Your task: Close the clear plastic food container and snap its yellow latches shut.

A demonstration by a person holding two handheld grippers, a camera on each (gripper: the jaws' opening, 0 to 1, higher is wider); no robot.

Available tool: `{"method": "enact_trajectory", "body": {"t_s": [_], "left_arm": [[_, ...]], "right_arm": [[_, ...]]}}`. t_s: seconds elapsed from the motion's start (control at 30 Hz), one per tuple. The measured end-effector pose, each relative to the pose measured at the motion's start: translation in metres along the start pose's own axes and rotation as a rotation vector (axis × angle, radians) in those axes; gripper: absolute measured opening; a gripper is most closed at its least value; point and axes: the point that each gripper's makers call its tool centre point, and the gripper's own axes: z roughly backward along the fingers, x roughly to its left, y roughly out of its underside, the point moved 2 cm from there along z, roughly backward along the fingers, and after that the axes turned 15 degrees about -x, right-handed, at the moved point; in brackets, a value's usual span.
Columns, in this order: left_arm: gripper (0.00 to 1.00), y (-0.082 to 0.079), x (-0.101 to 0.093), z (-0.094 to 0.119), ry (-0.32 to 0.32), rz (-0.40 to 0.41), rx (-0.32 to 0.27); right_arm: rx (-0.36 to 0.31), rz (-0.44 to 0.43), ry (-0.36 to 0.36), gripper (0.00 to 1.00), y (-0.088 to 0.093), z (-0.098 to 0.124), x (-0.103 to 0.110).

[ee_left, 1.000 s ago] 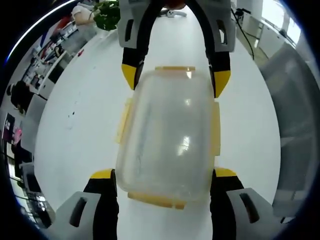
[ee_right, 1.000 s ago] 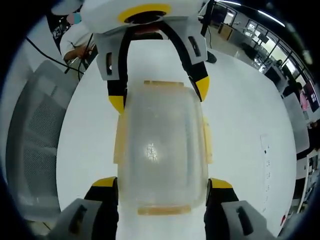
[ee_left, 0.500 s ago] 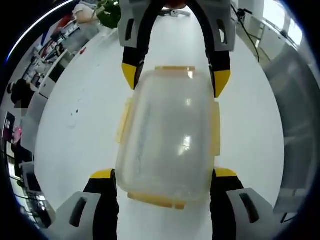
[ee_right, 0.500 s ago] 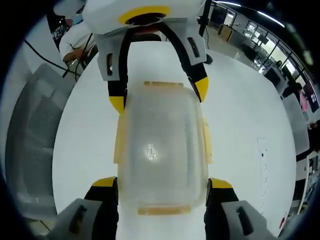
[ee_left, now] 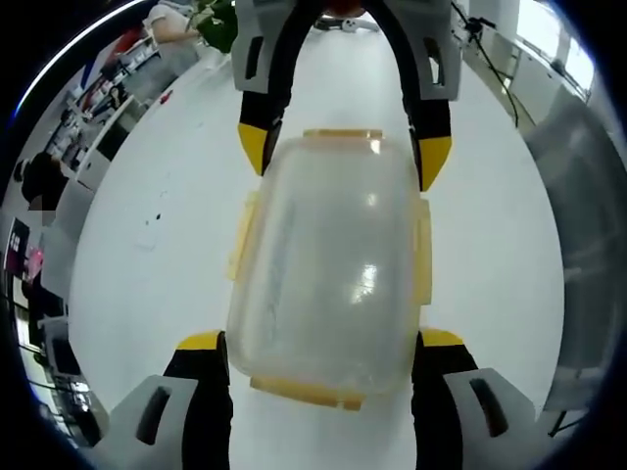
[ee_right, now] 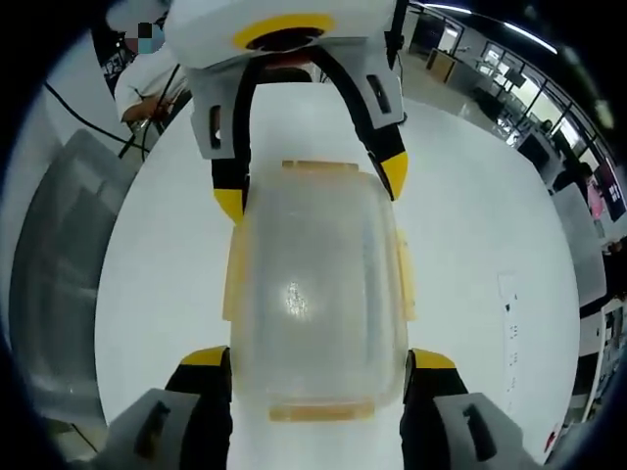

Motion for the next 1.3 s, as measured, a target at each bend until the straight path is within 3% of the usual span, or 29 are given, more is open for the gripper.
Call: {"method": "enact_trajectory", "body": {"t_s": [0.5, 1.13, 1.3], "left_arm": [[0.73, 0.0, 0.016, -0.004, 0.006, -0.01, 0.009], [0.74, 0.0, 0.016, -0.003, 0.005, -0.028, 0.007], [0.77, 0.002, 0.011, 0.0, 0.032, -0.056, 0.017]], "right_arm": [[0.005, -0.005, 0.001, 0.7, 0.0, -0.002, -0.015], [0.001, -0.01, 0.005, 0.71, 0.0, 0.0, -0.016], [-0.01, -0.014, 0.006, 0.77, -0.001, 0.002, -0.014]]}}
